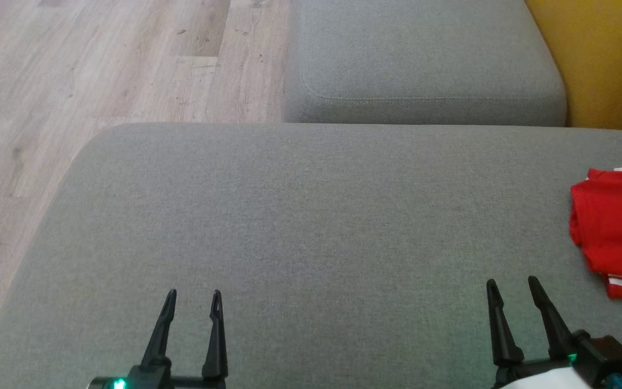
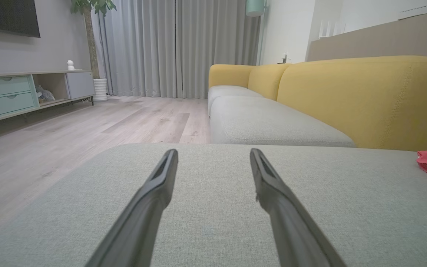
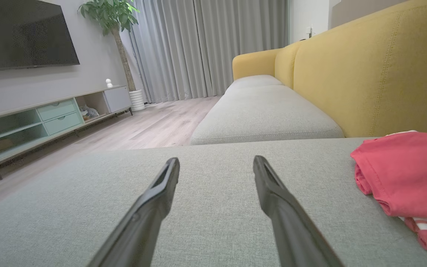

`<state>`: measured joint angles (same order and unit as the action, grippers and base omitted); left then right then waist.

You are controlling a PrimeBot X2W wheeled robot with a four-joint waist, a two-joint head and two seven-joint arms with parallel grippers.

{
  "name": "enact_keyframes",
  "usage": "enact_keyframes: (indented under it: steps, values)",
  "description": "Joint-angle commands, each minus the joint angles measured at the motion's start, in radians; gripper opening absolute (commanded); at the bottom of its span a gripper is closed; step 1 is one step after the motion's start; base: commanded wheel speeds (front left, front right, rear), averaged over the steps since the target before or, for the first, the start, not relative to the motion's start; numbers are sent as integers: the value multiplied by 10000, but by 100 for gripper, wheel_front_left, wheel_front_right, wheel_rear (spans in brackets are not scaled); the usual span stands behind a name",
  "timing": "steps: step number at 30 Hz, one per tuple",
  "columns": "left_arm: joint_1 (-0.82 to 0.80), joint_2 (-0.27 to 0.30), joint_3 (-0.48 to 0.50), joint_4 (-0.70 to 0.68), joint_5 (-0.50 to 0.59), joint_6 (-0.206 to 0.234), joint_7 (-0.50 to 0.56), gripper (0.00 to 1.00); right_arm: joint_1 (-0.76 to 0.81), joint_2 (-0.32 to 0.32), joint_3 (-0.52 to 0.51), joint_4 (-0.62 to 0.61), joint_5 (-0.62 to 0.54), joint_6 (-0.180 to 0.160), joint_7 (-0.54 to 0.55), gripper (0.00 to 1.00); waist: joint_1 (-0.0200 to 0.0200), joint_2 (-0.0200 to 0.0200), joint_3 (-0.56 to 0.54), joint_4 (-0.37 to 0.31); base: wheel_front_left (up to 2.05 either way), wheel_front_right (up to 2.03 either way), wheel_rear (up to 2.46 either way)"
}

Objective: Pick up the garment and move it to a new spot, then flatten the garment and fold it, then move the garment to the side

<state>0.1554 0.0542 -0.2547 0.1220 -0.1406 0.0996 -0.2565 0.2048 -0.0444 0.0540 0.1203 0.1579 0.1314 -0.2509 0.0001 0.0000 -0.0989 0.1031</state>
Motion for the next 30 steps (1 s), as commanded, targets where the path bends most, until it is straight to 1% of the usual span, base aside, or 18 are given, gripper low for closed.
enact_keyframes:
  steps: [1,3,4,8,30]
  values:
    - [-324,-39,400,-319,112,19,-53,100,-294,-60,248,-332,161,-7,-108,100,-1,0,0,-37,0,0,0]
    - [-317,-39,383,-293,187,15,-53,100,-299,-60,276,-326,178,-7,-108,100,-1,0,-3,-53,0,0,0]
    - [0,0,0,4,165,0,0,0,0,2,35,2,159,0,0,0,0,0,-3,-55,0,0,0]
    - [67,-6,-44,397,141,-5,4,0,50,6,59,409,195,2,18,0,0,0,1,-59,0,0,0]
    - [-405,148,401,549,-2669,-405,485,0,-504,-138,-71,547,2881,0,516,0,0,0,182,-232,0,0,0]
